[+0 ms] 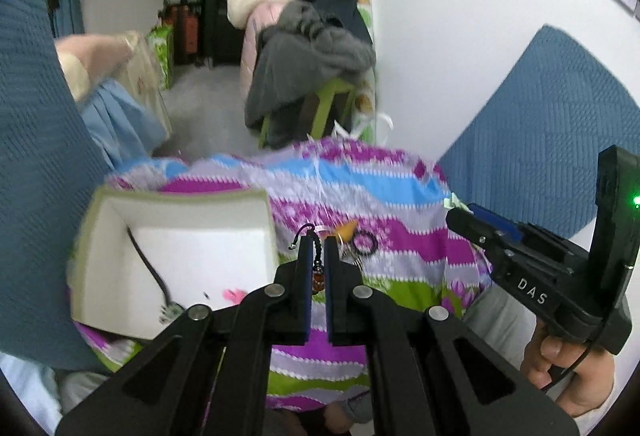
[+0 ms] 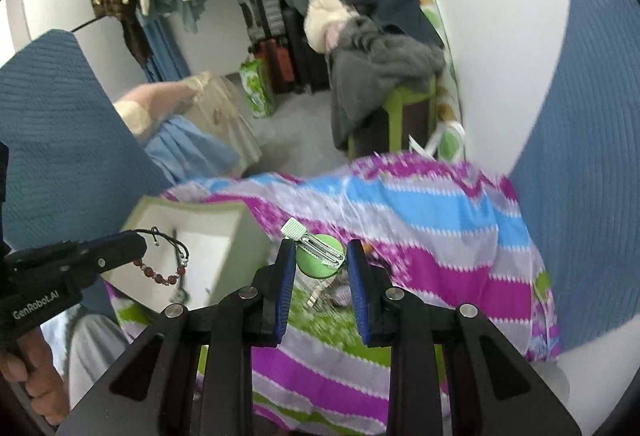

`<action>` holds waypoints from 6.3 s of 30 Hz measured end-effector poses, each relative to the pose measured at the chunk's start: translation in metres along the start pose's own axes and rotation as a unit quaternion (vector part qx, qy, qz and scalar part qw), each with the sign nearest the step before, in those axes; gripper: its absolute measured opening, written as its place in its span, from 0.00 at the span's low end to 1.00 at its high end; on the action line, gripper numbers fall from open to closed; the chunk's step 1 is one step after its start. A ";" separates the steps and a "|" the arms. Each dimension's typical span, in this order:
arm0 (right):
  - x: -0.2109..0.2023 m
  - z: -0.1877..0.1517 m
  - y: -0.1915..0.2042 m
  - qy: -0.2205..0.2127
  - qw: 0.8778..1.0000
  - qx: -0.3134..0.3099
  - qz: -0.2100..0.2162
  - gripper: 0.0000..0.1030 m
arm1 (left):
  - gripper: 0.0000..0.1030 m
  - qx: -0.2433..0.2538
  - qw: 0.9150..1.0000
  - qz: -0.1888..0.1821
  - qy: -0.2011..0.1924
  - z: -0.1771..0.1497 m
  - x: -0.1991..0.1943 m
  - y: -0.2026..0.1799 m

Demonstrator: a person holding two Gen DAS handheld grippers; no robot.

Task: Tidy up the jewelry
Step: 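Carry both items into the white box and open both tools, then move both open tools back toward the jewelry pile, then grasp silver ring with left tool while right tool grasps black coil hair tie, then carry ring and hair tie into the white box and open both tools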

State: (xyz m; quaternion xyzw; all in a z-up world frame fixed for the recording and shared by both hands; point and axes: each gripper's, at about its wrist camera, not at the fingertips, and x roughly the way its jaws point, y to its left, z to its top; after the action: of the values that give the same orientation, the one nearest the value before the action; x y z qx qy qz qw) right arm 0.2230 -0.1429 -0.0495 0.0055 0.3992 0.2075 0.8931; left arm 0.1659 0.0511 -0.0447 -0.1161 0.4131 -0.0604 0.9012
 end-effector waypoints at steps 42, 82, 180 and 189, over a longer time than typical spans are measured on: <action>0.142 -0.062 0.142 0.144 0.986 -0.075 0.026 0.24 | 0.04 -0.081 0.992 0.052 0.083 -0.063 0.053 0.177; -0.001 0.001 0.040 -0.029 0.996 -0.076 0.020 0.38 | 0.45 -0.038 0.996 0.028 -0.071 -0.005 -0.030 0.042; 0.103 -0.104 -0.098 0.122 0.992 -0.003 -0.041 0.07 | 0.02 -0.017 0.995 -0.041 0.086 -0.069 0.160 -0.044; 0.056 -0.065 -0.093 0.084 0.994 0.035 -0.058 0.07 | 0.02 -0.002 0.997 -0.053 0.059 -0.040 0.115 -0.044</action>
State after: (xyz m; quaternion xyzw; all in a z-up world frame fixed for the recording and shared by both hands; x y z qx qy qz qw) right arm 0.2438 -0.2168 -0.1503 -0.0035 0.4795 0.1405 0.8662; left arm 0.2101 -0.0213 -0.1421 -0.1358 0.4592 -0.1135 0.8705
